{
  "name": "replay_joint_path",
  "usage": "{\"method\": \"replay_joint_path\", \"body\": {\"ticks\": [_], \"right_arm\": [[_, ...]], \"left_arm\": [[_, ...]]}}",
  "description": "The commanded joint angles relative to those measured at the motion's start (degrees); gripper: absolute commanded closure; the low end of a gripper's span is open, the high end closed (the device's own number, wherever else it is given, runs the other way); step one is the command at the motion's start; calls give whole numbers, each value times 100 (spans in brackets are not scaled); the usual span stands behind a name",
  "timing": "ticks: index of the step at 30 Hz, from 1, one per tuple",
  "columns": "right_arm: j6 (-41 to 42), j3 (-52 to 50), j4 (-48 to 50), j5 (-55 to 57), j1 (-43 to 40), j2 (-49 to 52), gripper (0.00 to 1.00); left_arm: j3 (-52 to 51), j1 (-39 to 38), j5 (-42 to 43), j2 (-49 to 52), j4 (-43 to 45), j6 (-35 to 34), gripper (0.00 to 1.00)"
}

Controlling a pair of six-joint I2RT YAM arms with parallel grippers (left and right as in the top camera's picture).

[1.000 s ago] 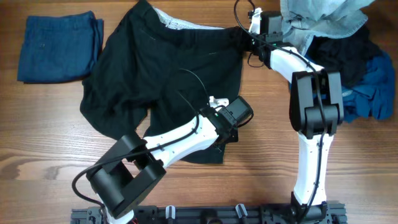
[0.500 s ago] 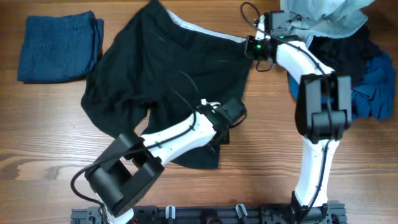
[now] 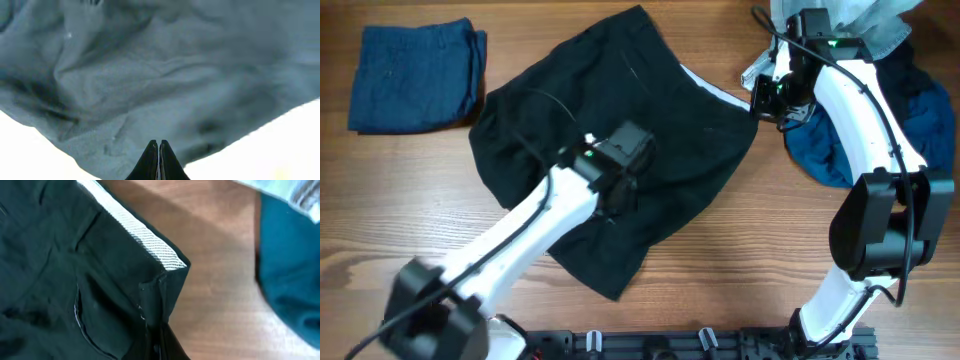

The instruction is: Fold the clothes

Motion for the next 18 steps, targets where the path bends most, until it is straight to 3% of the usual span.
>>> {"method": "replay_joint_path", "body": {"ticks": [1,7,9,10,12,13,15,18], "right_arm": [[-116,9,-195,92,-13,4,96],[-267,9,-66,-205,-13,4,95],[-280,9,-48,-203,-13,4,85],[-313,9,-46,-205,-13,4,72],[-463,28,74,-560,-13,-2,31],[-568,81,262,-946,-13,-33,22],[-610,190,931,-1414,39,-70,18],[-896,197,2026,-1725,238,-46,23]], "left_arm": [[179,61,-61,-798,-70,431,96],[184,640,-256,-1263,2,131,96],[181,944,-256,-1180,170,129,92],[181,1117,-254,-1115,282,127,88],[181,1421,-254,-970,422,105,80],[181,1626,-254,-874,501,66,76],[181,2031,-249,-715,562,-201,73],[181,2275,-232,-520,632,-223,73]]}}
